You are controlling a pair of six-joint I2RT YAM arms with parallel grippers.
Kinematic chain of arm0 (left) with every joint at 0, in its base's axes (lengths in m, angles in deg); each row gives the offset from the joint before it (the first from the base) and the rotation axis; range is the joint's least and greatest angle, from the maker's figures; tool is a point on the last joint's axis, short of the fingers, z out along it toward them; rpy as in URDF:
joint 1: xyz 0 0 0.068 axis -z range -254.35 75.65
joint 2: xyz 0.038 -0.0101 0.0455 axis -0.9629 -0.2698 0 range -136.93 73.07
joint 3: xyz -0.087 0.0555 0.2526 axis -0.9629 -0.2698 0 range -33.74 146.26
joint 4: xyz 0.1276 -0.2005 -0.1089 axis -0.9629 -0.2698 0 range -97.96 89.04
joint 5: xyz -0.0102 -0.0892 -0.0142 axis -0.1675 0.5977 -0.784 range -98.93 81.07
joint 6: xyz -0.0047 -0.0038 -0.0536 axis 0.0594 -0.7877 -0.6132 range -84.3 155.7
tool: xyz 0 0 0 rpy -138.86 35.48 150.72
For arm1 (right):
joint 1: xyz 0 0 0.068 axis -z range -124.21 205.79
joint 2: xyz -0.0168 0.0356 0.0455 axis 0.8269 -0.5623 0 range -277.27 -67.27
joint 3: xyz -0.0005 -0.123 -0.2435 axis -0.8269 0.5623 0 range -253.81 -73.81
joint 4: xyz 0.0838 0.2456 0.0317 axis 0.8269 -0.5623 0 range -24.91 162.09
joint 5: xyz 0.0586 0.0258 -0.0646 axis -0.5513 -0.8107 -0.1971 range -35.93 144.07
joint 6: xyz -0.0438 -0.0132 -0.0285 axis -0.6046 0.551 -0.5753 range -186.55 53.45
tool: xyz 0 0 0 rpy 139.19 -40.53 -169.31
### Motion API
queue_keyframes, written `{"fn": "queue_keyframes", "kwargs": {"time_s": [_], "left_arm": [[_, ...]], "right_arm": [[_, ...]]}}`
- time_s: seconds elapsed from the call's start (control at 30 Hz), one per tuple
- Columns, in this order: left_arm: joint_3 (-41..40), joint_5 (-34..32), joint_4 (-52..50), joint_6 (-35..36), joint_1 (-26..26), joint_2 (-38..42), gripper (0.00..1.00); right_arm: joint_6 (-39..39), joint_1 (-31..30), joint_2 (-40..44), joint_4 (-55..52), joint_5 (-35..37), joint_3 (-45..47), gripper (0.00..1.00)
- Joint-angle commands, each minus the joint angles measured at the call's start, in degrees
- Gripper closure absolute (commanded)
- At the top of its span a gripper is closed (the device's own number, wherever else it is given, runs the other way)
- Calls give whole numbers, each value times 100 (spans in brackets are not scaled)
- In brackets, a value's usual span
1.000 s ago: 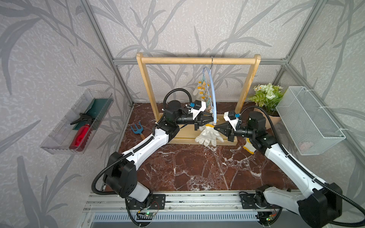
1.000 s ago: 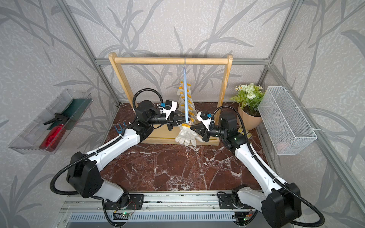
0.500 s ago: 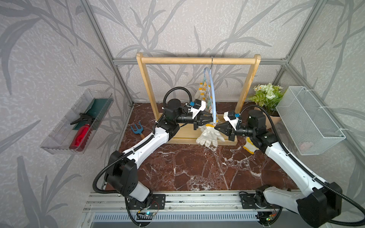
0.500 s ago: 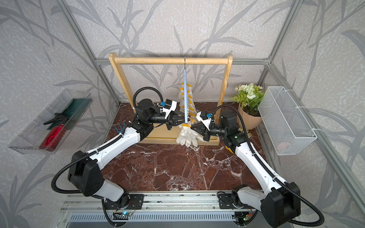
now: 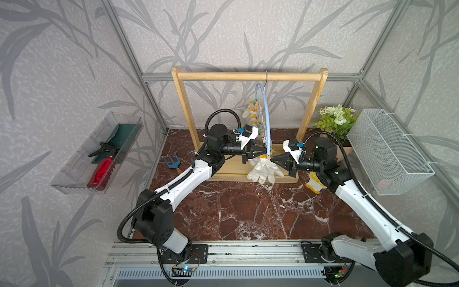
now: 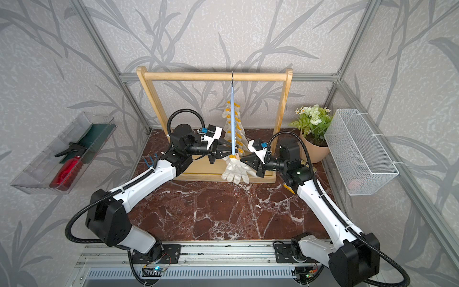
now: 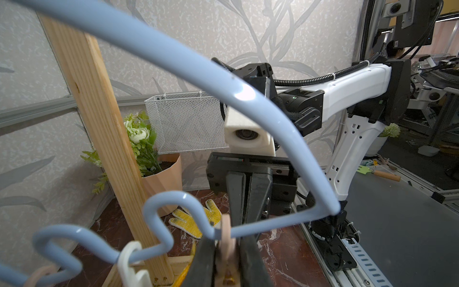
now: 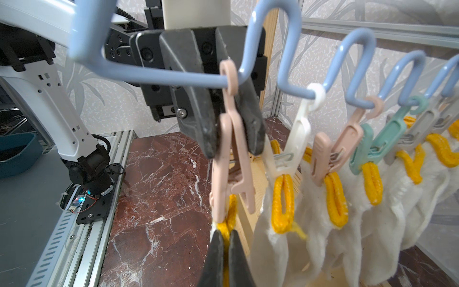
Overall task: Clip the gloves onto a hanger to dry
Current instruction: Clamp the glove onto the hanger.
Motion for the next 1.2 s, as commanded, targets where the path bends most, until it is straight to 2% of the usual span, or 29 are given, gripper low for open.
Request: {"fn": "queue_keyframes", "kwargs": {"time_s": [0.0, 0.4, 0.93, 1.0, 1.07, 1.17], "left_arm": [[116, 206, 28, -25, -27, -4, 100], [116, 303, 0, -43, -50, -68, 100], [66, 62, -283, 226, -54, -12, 100], [59, 29, -311, 239, -50, 13, 90], [-1, -33, -299, 257, -50, 65, 78], [-141, -145, -156, 227, -56, 157, 67]], "right_arm": [[-67, 37, 75, 58, -102, -236, 100], [-52, 64, 99, 120, -112, -348, 100], [139, 64, 63, 271, -292, -399, 100], [202, 64, 74, 340, -253, -372, 100], [259, 64, 91, 413, -220, -327, 88], [345, 64, 91, 486, -131, -250, 75]]}}
